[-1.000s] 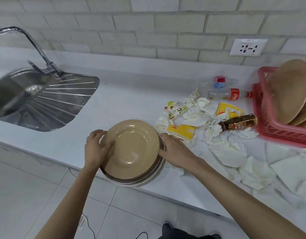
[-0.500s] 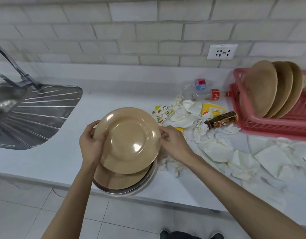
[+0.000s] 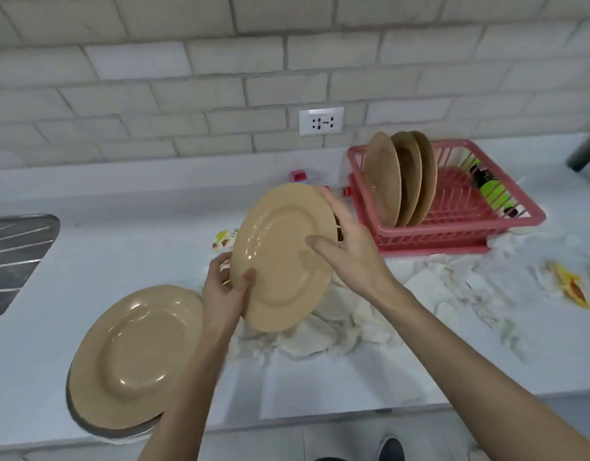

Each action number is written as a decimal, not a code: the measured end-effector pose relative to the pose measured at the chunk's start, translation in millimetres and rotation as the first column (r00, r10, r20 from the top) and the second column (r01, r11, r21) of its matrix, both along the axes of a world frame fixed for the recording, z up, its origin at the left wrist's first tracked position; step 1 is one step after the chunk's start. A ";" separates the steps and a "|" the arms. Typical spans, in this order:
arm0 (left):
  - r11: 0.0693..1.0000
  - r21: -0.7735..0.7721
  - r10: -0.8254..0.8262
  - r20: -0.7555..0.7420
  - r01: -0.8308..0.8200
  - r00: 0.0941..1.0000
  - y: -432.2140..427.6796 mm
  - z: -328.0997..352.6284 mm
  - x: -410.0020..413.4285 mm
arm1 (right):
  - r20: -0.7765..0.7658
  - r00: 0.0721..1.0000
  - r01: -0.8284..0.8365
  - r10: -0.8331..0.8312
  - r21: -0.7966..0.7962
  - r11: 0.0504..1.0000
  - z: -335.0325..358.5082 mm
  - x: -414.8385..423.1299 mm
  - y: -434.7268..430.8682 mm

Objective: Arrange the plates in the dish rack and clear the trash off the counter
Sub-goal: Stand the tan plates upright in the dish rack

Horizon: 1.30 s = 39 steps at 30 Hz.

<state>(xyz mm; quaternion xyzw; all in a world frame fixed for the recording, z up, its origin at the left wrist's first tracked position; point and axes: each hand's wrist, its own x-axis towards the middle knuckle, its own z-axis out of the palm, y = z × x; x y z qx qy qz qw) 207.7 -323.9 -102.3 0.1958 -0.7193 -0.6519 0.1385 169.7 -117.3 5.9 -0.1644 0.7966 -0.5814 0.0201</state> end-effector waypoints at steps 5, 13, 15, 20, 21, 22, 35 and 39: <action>0.974 0.063 -0.221 0.030 0.219 0.975 81.6 1.3 -12.2 | -0.016 0.996 0.084 -0.083 0.271 0.959 48.0 -23.2 74.1; 0.877 0.129 -0.472 0.060 0.462 0.879 217.3 -1.5 -9.1 | 0.006 0.991 0.111 -0.134 0.518 0.848 93.2 -45.4 190.8; 0.868 0.132 -0.489 0.071 0.478 0.869 244.4 -0.7 -13.5 | 0.022 0.989 0.109 -0.143 0.540 0.834 96.6 -51.1 214.9; 0.857 0.086 -0.513 0.058 0.508 0.856 297.5 0.0 -28.9 | -0.017 0.991 0.117 -0.131 0.570 0.813 102.0 -70.1 262.7; 0.865 0.072 -0.501 0.058 0.497 0.863 306.7 0.0 -34.0 | -0.024 0.992 0.118 -0.127 0.567 0.815 102.7 -76.7 270.2; 0.873 0.060 -0.487 0.060 0.484 0.871 315.3 0.1 -39.4 | -0.037 0.992 0.121 -0.123 0.571 0.812 103.3 -83.5 276.5; 0.941 -0.020 -0.338 0.014 0.338 0.941 369.3 14.0 -82.3 | -0.220 0.974 0.171 -0.051 0.571 0.803 100.7 -172.9 280.1; 0.948 -0.054 -0.314 0.003 0.313 0.950 369.4 20.8 -87.1 | -0.188 0.982 0.129 -0.025 0.564 0.816 91.3 -196.5 259.6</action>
